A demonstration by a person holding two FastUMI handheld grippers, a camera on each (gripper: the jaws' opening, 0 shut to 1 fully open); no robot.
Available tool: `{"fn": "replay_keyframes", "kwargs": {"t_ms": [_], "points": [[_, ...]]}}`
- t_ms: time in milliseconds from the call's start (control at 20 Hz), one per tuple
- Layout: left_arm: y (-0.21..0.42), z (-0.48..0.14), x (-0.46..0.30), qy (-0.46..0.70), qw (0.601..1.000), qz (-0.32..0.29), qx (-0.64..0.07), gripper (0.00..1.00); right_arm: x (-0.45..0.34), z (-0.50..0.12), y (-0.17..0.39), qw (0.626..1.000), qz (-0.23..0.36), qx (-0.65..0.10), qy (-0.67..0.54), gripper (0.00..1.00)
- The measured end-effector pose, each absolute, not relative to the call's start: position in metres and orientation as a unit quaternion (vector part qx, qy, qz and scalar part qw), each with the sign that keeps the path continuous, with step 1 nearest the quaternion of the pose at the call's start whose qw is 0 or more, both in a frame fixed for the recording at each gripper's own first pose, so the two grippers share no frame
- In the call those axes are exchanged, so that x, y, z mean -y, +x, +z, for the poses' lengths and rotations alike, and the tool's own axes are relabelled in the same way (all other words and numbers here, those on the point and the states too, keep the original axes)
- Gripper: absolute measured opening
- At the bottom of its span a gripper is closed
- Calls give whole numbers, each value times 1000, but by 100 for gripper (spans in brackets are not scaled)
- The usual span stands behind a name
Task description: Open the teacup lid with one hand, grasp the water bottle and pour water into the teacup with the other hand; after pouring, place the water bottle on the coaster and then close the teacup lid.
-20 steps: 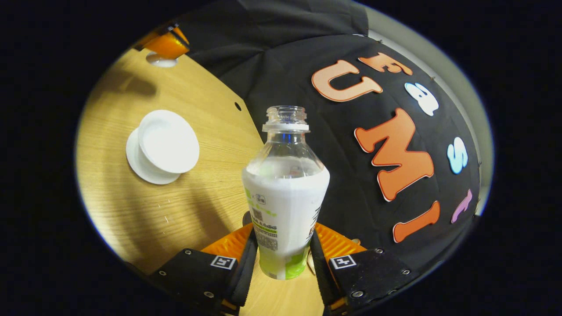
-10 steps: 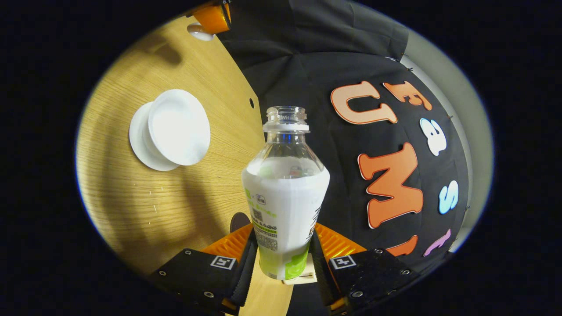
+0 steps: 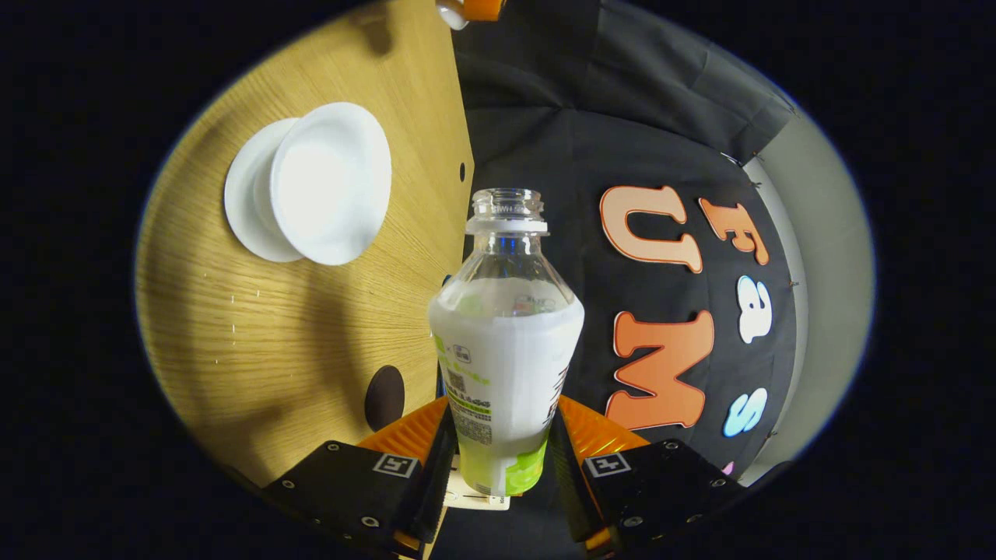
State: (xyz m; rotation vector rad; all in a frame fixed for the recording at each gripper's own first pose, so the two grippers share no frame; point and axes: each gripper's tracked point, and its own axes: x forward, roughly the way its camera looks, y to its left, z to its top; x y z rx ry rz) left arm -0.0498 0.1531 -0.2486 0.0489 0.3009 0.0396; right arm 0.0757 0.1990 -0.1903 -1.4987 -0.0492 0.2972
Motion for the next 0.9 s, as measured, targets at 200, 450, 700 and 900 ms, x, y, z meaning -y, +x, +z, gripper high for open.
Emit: {"fn": "replay_keyframes", "kwargs": {"t_ms": [200,450,700,900], "points": [[-51,-251,-154,23,988,11,-149,26,-202,-186,74,691,125,38,-710,63],[-50,-253,-163,25,988,7,-150,26,-201,-182,78,671,114,53,-731,63],[-51,-254,-166,22,988,4,-150,26,-201,-178,78,660,109,62,-741,63],[-51,-249,-169,20,989,4,-147,26,-207,-168,81,646,107,74,-752,63]]}}
